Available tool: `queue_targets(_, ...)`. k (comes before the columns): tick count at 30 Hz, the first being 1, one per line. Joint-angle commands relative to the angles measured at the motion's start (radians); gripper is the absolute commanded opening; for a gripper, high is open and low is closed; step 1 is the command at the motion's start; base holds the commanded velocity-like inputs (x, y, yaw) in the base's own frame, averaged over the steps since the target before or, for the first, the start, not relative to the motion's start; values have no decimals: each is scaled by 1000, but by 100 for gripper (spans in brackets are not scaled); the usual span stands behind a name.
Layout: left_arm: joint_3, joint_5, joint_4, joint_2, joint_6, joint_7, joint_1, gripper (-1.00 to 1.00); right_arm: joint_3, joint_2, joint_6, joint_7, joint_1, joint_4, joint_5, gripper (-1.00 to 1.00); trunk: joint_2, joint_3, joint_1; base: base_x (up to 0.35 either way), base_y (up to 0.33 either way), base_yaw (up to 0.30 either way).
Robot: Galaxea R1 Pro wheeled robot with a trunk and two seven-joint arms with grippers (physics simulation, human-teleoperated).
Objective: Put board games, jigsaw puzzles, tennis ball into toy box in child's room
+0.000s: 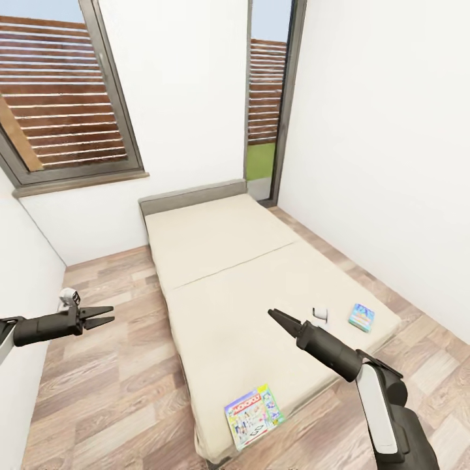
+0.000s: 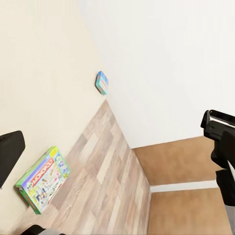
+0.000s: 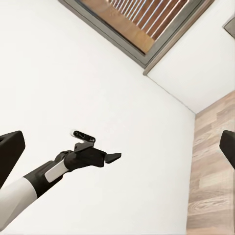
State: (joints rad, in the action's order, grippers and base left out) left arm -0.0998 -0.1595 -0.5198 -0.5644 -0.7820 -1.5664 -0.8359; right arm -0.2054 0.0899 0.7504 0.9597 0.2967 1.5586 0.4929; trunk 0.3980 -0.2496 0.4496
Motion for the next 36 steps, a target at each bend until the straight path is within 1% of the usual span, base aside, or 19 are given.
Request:
queue_targets(1,0,1,0,0,-10,-4,-1,100,-2,1,6,2,1,0,2,100,2,-2,0,-101,-293,109)
queue_targets(8,0,1,0,0,-11,-4,-1,100,-2,1,6,1,1,0,3,100,2,-2,0,-127,-275,226)
queue_targets(16,0,1,0,0,-13,-4,-1,100,-2,1,6,2,1,0,3,100,2,-2,0,-23,-232,281)
queue_targets(36,2,1,0,2,-13,-4,-1,100,-2,1,6,1,1,0,3,100,2,-2,0,-1,-15,285)
